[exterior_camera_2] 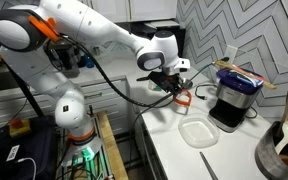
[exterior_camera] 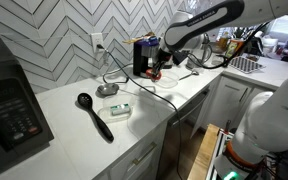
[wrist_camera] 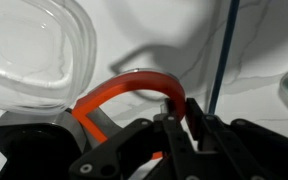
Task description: Remove the cookie cutter from the clear bowl on the right and put it on the counter.
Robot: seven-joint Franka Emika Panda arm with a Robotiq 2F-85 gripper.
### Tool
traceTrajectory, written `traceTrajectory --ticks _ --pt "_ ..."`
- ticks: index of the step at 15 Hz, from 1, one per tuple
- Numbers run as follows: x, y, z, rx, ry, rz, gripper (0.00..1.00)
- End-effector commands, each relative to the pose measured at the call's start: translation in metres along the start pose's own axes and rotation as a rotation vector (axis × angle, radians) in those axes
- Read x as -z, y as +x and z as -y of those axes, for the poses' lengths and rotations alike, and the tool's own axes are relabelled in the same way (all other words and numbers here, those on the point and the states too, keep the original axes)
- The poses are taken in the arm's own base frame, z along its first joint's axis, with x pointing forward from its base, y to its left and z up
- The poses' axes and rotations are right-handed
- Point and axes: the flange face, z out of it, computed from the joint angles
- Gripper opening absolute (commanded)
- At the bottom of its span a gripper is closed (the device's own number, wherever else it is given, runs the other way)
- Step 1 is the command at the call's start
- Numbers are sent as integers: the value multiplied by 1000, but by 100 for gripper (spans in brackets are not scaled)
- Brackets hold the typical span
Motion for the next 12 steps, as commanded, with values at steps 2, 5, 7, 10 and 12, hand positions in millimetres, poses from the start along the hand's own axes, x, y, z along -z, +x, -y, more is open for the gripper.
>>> traceTrajectory --ticks 2,5,7,10,12 --pt "-32 13 -14 -10 4 26 4" --pt "-43 19 -20 -19 3 51 4" --pt "-50 20 -26 -33 -4 71 41" --pt "-51 19 -32 -59 6 81 55" --pt "-29 17 -33 -90 39 44 70"
